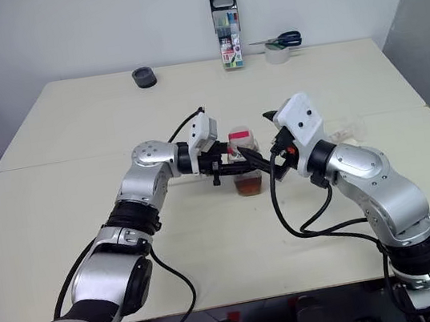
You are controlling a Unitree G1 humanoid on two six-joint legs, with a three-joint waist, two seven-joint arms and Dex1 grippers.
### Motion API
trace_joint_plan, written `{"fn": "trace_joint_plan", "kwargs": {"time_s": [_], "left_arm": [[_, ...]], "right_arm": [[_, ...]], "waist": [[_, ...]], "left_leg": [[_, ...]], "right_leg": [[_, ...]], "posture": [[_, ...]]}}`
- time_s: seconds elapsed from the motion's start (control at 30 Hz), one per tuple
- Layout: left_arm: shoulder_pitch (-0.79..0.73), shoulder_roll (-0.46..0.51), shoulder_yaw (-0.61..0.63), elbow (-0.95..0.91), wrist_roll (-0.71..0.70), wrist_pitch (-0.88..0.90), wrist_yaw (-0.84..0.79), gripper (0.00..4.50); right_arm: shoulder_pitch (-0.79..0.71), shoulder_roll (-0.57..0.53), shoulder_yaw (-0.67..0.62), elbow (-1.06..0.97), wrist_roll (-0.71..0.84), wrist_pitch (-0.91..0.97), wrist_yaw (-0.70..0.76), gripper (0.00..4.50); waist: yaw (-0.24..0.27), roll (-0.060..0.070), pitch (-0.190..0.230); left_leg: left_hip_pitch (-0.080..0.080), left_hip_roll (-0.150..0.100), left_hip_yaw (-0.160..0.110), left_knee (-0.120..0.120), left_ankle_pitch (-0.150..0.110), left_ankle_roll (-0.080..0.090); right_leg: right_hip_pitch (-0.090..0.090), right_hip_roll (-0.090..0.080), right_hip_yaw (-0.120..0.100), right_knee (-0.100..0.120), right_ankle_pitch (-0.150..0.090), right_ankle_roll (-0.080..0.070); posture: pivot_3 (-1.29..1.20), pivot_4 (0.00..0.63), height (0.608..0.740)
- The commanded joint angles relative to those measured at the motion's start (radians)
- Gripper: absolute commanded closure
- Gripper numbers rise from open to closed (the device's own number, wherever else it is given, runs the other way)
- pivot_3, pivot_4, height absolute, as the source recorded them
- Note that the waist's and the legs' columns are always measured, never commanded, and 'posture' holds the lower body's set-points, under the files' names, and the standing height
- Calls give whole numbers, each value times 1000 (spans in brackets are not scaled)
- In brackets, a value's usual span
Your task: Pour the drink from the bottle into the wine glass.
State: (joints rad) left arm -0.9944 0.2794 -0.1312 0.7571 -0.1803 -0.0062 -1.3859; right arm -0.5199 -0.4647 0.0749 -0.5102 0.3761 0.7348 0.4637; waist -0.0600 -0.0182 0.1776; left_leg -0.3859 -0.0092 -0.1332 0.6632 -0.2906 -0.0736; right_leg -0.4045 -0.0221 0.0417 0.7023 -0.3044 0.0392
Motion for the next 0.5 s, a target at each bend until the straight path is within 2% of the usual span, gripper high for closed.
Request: {"fn": "trace_joint_plan", "kwargs": {"time_s": [0.03,0.3,0.5], "left_arm": [[-28,3,12,-19,-12,-17,-11,2787],[-28,3,13,-17,-11,-19,-8,2787],[-28,2,12,-18,-11,-19,-9,2787]], "right_arm": [[0,-12,-42,-43,8,-1,-5,0],[-8,6,-71,-85,126,71,28,0],[-51,-2,-63,-31,135,100,24,0]], "waist": [[0,0,0],[0,0,0],[0,0,0]], "left_leg": [[0,0,0,0,0,0],[0,0,0,0,0,0],[0,0,0,0,0,0]], "right_leg": [[0,0,0,0,0,0],[0,0,0,0,0,0],[0,0,0,0,0,0]], "posture": [[0,150,740],[0,150,740],[0,150,740]]}}
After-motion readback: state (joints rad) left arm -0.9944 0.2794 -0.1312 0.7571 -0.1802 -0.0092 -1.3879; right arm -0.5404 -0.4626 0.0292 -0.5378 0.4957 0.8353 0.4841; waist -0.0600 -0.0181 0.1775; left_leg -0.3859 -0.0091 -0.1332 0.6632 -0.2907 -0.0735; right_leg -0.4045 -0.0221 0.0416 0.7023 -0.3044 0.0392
